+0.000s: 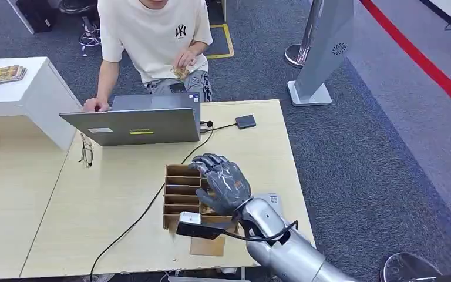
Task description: Pass the card to the sensor for recognition and then transmit it.
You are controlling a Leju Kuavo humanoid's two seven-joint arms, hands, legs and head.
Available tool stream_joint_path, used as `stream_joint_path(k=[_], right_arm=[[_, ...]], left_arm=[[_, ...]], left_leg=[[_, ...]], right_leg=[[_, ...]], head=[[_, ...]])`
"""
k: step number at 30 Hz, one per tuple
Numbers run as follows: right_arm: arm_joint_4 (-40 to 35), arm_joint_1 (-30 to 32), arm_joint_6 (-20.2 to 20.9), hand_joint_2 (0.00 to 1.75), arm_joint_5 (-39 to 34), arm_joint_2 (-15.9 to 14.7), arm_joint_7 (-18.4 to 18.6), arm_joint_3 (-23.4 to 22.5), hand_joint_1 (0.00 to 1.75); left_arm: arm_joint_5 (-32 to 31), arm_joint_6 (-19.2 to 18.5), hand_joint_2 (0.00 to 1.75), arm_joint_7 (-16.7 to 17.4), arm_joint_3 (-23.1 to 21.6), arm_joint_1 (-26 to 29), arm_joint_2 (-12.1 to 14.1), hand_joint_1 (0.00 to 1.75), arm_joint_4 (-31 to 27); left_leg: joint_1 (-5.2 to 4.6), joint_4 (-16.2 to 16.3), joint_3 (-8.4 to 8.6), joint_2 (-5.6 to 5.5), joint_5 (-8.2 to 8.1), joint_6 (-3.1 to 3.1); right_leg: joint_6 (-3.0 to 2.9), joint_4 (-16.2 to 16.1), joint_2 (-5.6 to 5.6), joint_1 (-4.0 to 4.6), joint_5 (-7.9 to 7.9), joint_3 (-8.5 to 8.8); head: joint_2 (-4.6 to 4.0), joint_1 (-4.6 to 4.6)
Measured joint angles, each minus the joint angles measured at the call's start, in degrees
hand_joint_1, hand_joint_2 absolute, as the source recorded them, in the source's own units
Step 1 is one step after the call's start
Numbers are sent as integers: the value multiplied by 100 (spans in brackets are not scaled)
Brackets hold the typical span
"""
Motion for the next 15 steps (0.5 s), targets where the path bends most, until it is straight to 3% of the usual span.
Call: stream_joint_path(k=[2,10,15], right_arm=[[52,-12,-2,175,48,0,6,-30,75],[203,-64,-7,175,72,2,74,-133,59],[312,-66,-52,175,173,2,83,-260,63]], left_arm=[[-2,-4,0,2,0,0,0,0,0],[-17,-24,0,22,0,0,0,0,0],[-24,-59,0,59,13,3,-2,0,0]], left_leg=[[0,0,0,0,0,0],[0,0,0,0,0,0],[0,0,0,0,0,0]], right_leg=[[0,0,0,0,0,0],[0,0,0,0,0,0],[0,0,0,0,0,0]], head=[[0,2],[0,2],[0,2]])
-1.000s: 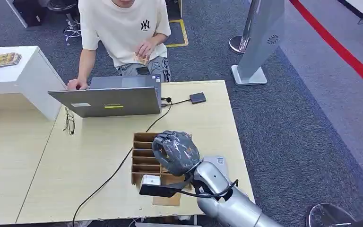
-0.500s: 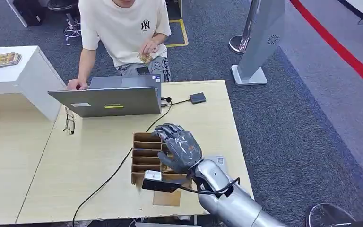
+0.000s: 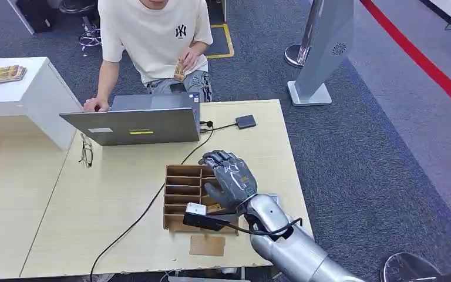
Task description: Pass the card to the sensor for recognition and then transmit it.
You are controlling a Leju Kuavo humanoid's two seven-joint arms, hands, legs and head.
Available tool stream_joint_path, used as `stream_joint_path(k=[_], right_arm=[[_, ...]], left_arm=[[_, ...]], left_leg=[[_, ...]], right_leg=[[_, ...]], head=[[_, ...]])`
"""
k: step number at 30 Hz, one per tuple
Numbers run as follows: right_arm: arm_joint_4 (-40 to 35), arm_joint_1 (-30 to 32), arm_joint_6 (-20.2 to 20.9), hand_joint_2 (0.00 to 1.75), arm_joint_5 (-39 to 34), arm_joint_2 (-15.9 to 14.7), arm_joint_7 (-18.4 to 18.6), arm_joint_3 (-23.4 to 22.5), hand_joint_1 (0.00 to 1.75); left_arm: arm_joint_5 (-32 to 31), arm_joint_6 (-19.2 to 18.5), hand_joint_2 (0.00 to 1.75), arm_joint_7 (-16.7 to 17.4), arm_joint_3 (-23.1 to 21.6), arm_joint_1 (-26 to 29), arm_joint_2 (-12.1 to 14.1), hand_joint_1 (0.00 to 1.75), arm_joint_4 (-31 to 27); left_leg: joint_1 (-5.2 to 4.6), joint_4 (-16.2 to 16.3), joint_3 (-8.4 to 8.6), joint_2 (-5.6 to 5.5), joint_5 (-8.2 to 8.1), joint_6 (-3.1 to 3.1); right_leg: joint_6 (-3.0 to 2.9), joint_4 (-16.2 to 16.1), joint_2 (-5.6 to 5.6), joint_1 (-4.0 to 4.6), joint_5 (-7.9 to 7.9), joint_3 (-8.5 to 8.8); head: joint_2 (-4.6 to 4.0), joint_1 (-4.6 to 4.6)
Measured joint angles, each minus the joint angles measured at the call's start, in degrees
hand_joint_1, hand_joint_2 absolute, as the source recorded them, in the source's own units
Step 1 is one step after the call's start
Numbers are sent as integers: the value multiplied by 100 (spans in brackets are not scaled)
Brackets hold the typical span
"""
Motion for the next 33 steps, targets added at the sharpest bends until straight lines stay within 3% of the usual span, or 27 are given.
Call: stream_joint_path(k=[11,16,33], right_arm=[[0,-1,0,175,175,-13,96,-254,82],[-50,14,24,175,243,-79,171,-311,73],[-341,216,57,175,269,-254,190,-396,75]], left_arm=[[-11,-114,0,52,87,8,-13,0,-11],[-9,-199,0,127,144,13,-63,0,-122],[13,-321,0,225,271,40,-243,0,-452]], left_leg=[[0,0,1,0,0,0],[0,0,2,1,0,0],[0,0,2,0,0,0]], right_leg=[[0,0,0,0,0,0],[0,0,1,0,0,-1],[0,0,0,0,0,0]], head=[[0,0],[0,-2],[0,0]])
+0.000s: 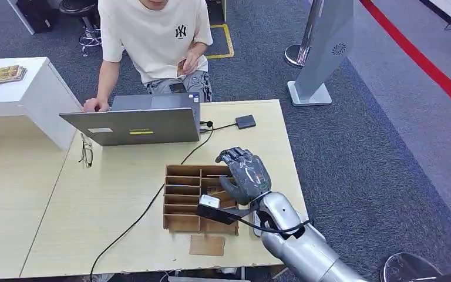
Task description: Pass the card to the sensor for recognition and then transmit it.
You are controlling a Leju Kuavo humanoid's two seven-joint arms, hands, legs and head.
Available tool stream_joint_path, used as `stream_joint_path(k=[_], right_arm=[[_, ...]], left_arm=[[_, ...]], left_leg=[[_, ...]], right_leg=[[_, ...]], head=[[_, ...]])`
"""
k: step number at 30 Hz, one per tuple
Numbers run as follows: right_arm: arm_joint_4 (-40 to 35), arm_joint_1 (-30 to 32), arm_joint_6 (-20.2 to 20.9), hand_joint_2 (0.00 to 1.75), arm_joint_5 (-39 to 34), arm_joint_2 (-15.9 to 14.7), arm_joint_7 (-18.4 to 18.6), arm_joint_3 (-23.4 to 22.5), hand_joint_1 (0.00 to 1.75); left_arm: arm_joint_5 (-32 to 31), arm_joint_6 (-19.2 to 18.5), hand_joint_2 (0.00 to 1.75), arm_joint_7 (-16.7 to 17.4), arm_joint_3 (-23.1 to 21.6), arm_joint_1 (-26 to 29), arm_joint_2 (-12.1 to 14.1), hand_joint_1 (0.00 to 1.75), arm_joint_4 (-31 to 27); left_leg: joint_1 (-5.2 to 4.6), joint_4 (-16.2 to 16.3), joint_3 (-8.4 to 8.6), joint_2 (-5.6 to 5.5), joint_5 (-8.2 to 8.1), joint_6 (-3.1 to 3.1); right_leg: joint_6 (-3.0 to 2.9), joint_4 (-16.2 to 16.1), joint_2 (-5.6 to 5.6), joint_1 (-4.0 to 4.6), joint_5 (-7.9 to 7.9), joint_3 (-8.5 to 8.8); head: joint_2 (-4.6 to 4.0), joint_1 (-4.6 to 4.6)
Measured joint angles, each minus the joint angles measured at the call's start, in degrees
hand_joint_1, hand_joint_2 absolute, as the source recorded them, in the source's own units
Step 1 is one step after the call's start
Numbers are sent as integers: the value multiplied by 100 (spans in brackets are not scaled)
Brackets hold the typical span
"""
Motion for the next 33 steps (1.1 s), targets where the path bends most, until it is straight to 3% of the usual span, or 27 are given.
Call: stream_joint_path(k=[16,22,25,33], right_arm=[[-151,103,114,175,-203,-76,-109,-39,66],[-153,121,197,175,-275,-76,-184,-28,72],[-151,128,247,175,-306,-76,-210,-11,82],[-146,130,326,175,-387,-74,-219,70,86]], left_arm=[[-28,-138,0,83,120,6,-109,0,-238],[-68,-151,0,92,184,1,-144,0,-284],[-96,-151,0,92,201,-1,-149,0,-284],[-109,-146,0,83,236,-8,-149,0,-284]], left_leg=[[0,0,0,0,0,0],[0,0,0,0,0,0],[0,0,-1,0,0,0],[0,0,-1,0,0,0]], right_leg=[[0,0,0,0,0,0],[0,0,0,0,0,0],[0,0,0,0,0,0],[0,0,0,0,0,0]], head=[[0,-2],[0,-2],[0,-2],[0,-2]])
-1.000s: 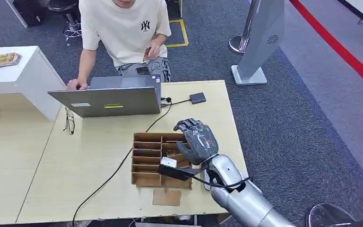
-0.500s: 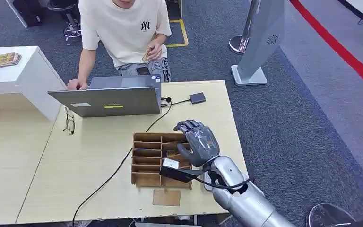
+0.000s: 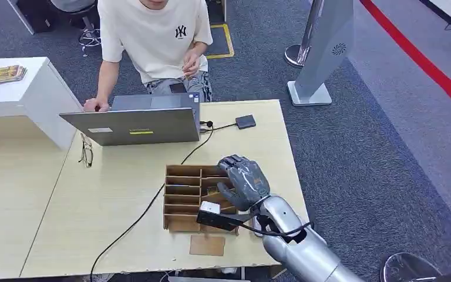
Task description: Pass the card to the sensor for recognition and then transmit it.
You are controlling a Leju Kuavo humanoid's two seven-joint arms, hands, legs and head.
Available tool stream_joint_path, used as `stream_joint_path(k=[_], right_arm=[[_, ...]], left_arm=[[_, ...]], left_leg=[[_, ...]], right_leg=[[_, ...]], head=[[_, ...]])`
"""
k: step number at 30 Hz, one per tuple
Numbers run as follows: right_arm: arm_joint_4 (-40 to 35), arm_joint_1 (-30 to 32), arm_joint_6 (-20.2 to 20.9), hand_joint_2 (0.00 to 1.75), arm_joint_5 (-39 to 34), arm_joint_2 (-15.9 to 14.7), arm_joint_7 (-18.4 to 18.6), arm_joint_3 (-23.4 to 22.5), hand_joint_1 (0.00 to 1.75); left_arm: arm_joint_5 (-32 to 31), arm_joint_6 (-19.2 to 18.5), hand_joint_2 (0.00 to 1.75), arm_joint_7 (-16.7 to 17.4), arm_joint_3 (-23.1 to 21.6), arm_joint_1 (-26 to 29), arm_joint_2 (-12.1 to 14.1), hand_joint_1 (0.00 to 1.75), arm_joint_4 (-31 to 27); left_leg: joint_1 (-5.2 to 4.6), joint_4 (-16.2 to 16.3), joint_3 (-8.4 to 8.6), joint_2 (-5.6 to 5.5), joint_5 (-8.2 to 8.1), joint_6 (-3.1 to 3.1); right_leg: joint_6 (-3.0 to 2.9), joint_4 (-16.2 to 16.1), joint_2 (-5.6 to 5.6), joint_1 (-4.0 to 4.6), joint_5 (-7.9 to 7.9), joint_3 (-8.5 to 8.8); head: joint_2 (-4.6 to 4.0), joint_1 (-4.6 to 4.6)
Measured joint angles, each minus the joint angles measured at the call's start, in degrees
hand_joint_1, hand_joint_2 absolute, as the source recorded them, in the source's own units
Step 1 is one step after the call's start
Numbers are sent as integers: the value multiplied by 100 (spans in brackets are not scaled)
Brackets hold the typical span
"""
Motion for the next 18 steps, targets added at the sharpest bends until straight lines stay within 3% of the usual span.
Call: stream_joint_path(k=[5,10,18], right_arm=[[33,0,35,175,-26,11,-4,72,91],[83,-2,46,175,-31,46,-7,105,79],[166,-4,50,175,-105,57,2,153,86]], left_arm=[[-22,7,0,-22,17,-6,0,0,0],[-50,28,0,-63,48,-28,2,0,0],[-94,50,0,-76,57,-49,4,0,0]], left_leg=[[0,0,0,0,0,0],[0,0,0,0,0,0],[0,0,-1,-1,0,0]], right_leg=[[0,0,0,0,0,0],[0,0,0,0,0,1],[0,0,-1,0,0,1]], head=[[0,0],[0,0],[0,2]])
